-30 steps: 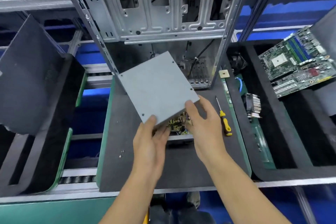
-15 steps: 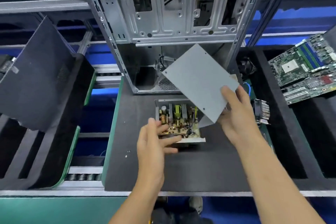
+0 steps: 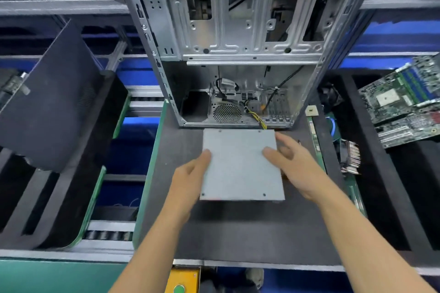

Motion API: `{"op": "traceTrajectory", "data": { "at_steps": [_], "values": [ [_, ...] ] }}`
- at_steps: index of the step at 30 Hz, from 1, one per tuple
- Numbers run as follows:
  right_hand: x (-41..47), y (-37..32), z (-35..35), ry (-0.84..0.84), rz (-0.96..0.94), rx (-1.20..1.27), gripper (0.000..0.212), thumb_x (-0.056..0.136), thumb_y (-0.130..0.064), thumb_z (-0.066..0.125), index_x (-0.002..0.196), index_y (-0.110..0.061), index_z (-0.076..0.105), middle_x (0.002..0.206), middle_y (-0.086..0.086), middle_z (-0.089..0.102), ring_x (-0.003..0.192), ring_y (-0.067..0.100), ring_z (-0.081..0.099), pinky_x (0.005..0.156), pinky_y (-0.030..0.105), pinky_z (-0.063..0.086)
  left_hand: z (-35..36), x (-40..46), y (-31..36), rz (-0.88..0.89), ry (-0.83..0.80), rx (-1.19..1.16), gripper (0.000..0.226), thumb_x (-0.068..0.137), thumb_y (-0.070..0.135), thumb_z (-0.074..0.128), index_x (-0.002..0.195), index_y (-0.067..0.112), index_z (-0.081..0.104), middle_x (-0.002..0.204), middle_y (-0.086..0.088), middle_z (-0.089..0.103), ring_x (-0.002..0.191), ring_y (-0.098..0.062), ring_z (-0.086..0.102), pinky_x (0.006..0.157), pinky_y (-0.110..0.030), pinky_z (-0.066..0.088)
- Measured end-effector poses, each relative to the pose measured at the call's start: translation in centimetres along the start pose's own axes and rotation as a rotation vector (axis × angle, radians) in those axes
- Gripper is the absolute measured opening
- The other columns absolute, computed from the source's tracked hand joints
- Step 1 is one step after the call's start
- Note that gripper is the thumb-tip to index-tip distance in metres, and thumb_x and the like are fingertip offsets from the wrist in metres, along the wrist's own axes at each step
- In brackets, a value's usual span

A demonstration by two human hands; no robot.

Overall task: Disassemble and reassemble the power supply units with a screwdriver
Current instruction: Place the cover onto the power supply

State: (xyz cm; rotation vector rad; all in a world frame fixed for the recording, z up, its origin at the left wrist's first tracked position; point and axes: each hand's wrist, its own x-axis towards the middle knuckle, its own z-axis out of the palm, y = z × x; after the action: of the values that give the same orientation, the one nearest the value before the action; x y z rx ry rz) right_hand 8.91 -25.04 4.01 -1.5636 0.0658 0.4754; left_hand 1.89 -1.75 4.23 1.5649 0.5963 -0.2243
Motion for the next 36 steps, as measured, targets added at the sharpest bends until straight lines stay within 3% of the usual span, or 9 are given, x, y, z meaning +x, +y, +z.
{"op": "traceTrajectory", "data": {
  "at_steps": [2, 8, 13, 17, 23, 27, 29, 33, 36],
  "values": [
    [-0.1, 0.3, 0.6, -0.012, -0.006, -0.073, 0.041, 0.086, -0.038, 0.074, 0.12, -0.051, 0.056, 0.115, -0.027, 0.068, 0.105, -0.013, 0.061, 0.076, 0.011, 0.053, -0.2, -0.3, -1.3, 0.019, 0.002, -0.011, 0.052, 0.086, 0.066, 0.061, 0.083, 0.016, 0.076, 0.095, 0.003, 0.078, 0.09, -0.018, 0.074, 0.078, -0.027, 0.055],
    [-0.5, 0.8, 1.9, -0.023, -0.079, -0.216, 0.035, 0.098, -0.039, 0.054, 0.131, -0.05, 0.052, 0.123, -0.02, 0.066, 0.114, 0.007, 0.064, 0.097, 0.045, 0.053, 0.7, 0.1, -1.9, -0.009, 0.04, -0.055, 0.036, 0.096, 0.052, 0.056, 0.083, 0.029, 0.079, 0.088, 0.006, 0.078, 0.079, -0.008, 0.074, 0.058, -0.016, 0.051],
    [-1.2, 0.6, 1.7, 0.067, -0.106, -0.309, 0.033, 0.1, -0.045, 0.044, 0.13, -0.059, 0.049, 0.091, -0.013, 0.071, 0.077, 0.008, 0.064, 0.073, 0.023, 0.053, 0.7, -0.1, -0.9, 0.035, 0.057, -0.051, 0.037, 0.093, 0.058, 0.057, 0.089, 0.028, 0.079, 0.09, 0.009, 0.078, 0.084, -0.007, 0.074, 0.07, -0.024, 0.052],
    [-1.8, 1.0, 2.0, 0.161, -0.092, -0.283, 0.03, 0.101, -0.041, 0.046, 0.125, -0.055, 0.055, 0.094, -0.027, 0.07, 0.081, -0.007, 0.065, 0.065, 0.01, 0.047, 0.9, 0.5, 0.1, -0.005, 0.077, 0.026, 0.045, 0.09, 0.06, 0.059, 0.084, 0.02, 0.077, 0.088, -0.004, 0.077, 0.083, -0.016, 0.074, 0.082, -0.038, 0.057],
    [-0.1, 1.4, 2.3, 0.144, 0.018, -0.229, 0.031, 0.103, -0.041, 0.042, 0.126, -0.058, 0.053, 0.11, -0.025, 0.069, 0.106, 0.004, 0.065, 0.096, 0.04, 0.054, 1.7, 2.0, -0.4, -0.036, 0.117, 0.039, 0.037, 0.088, 0.062, 0.058, 0.079, 0.033, 0.078, 0.082, 0.013, 0.076, 0.083, -0.014, 0.07, 0.072, -0.033, 0.053],
    [1.0, 1.5, 2.7, 0.17, 0.026, -0.331, 0.033, 0.102, -0.046, 0.039, 0.114, -0.076, 0.044, 0.106, -0.013, 0.071, 0.104, 0.014, 0.064, 0.098, 0.039, 0.051, 1.9, 3.0, -1.0, -0.086, 0.149, 0.036, 0.036, 0.09, 0.06, 0.058, 0.081, 0.031, 0.078, 0.086, 0.014, 0.077, 0.091, -0.013, 0.071, 0.09, -0.036, 0.055],
    [1.5, 2.0, 2.8, 0.182, 0.049, -0.357, 0.035, 0.101, -0.048, 0.037, 0.131, -0.066, 0.041, 0.11, 0.002, 0.069, 0.101, 0.016, 0.062, 0.095, 0.035, 0.051, 2.0, 3.3, -1.4, -0.109, 0.168, 0.043, 0.044, 0.089, 0.06, 0.058, 0.083, 0.021, 0.076, 0.087, 0.012, 0.076, 0.09, -0.015, 0.07, 0.094, -0.04, 0.055],
    [1.5, 3.2, 3.2, 0.221, 0.159, -0.369, 0.06, 0.101, -0.052, 0.034, 0.156, -0.042, 0.01, 0.098, 0.001, 0.061, 0.093, 0.01, 0.052, 0.08, 0.026, 0.039, 2.0, 3.7, -2.2, -0.123, 0.138, 0.064, 0.047, 0.093, 0.057, 0.056, 0.08, 0.015, 0.073, 0.082, 0.009, 0.075, 0.081, -0.017, 0.068, 0.081, -0.034, 0.053],
    [1.2, 3.7, 3.6, 0.234, 0.133, -0.389, 0.048, 0.103, -0.047, 0.031, 0.151, -0.041, 0.031, 0.114, -0.014, 0.059, 0.117, 0.016, 0.052, 0.092, 0.031, 0.038, 1.9, 3.6, -2.6, -0.103, 0.133, 0.042, 0.059, 0.093, 0.056, 0.054, 0.085, -0.002, 0.058, 0.077, 0.002, 0.061, 0.073, -0.016, 0.053, 0.07, -0.033, 0.041]
  ]
}}
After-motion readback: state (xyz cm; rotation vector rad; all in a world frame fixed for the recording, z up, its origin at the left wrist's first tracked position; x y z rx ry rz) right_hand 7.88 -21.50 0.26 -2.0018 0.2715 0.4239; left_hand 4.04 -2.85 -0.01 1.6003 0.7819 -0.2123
